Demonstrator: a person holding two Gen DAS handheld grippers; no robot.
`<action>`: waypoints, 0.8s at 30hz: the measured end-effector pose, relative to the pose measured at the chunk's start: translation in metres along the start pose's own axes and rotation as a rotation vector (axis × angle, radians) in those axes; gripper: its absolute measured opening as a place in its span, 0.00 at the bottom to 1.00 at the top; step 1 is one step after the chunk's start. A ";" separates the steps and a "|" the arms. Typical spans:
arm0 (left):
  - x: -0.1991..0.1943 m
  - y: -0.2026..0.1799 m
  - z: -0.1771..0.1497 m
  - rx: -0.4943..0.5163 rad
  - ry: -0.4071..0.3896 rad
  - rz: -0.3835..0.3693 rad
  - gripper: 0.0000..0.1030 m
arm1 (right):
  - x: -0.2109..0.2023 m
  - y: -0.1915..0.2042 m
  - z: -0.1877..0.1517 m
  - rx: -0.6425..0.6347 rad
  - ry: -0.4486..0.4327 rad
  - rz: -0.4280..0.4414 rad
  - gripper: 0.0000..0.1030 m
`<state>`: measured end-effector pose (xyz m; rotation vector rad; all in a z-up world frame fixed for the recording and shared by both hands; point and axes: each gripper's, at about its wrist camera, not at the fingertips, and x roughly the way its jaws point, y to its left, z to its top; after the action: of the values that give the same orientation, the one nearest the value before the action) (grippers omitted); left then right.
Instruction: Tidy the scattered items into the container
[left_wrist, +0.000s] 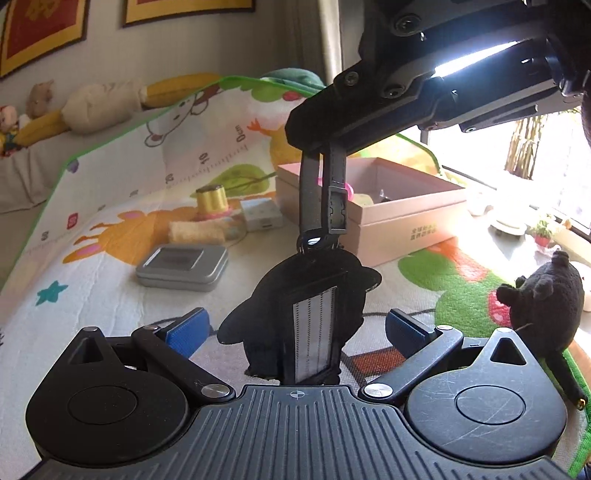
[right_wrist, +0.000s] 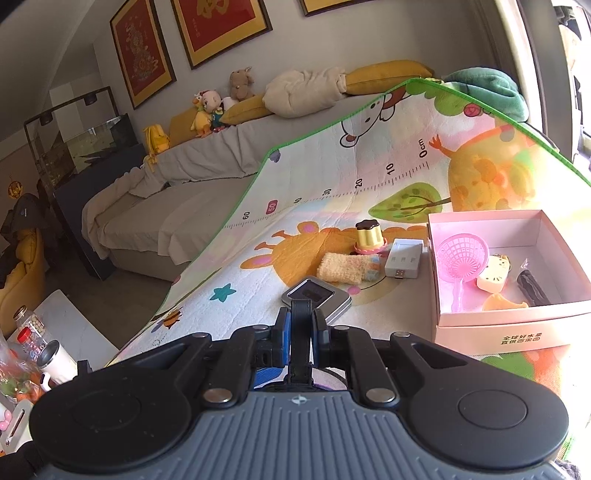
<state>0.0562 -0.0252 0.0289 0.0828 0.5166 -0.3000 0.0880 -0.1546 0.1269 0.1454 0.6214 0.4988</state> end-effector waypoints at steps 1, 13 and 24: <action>-0.001 0.002 0.000 -0.016 -0.010 -0.006 1.00 | 0.001 -0.001 0.000 0.003 -0.001 0.004 0.10; -0.004 -0.002 -0.003 0.029 -0.059 -0.122 0.48 | -0.001 -0.011 -0.008 0.026 0.014 0.028 0.11; -0.019 -0.001 -0.001 0.034 -0.073 -0.124 0.09 | -0.041 -0.039 -0.018 0.017 -0.071 -0.019 0.44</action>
<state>0.0394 -0.0212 0.0372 0.0724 0.4451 -0.4313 0.0644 -0.2091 0.1230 0.1720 0.5571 0.4680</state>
